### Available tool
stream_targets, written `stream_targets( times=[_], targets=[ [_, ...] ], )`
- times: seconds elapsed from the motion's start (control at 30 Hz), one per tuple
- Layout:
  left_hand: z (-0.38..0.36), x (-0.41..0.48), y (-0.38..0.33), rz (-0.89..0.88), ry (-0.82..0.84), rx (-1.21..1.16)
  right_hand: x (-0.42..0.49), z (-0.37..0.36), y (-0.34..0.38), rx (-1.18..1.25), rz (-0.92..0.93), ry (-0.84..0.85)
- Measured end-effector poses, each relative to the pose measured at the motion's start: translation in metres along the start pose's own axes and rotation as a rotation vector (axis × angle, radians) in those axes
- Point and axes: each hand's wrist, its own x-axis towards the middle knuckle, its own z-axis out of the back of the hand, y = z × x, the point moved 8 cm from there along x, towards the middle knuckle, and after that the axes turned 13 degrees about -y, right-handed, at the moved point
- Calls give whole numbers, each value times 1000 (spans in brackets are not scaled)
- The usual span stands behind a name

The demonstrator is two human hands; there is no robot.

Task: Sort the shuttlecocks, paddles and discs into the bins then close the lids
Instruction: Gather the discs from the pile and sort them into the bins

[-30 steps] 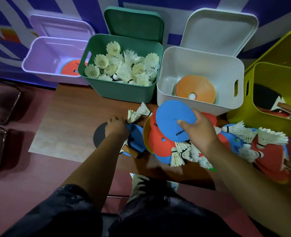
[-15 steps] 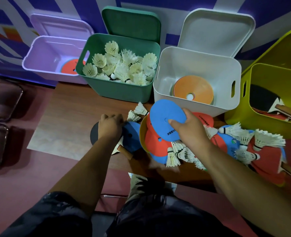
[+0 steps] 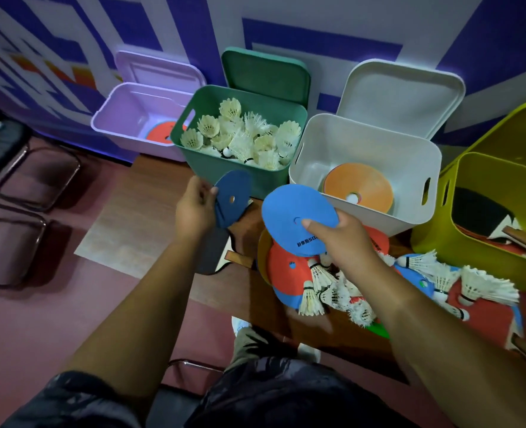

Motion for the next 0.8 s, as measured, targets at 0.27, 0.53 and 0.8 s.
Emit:
stream_targets(
  times=[0.27,0.53,0.8],
  targets=[
    [7,-44,-44,267,225,-440,-5,-10,40,243,6,95],
    [4,-77,-77,333,308,-565,-12,-8,56,255,114,104],
    [15,-100,-56,281,315,-531,-22,-36,51,-39,226,113]
  ],
)
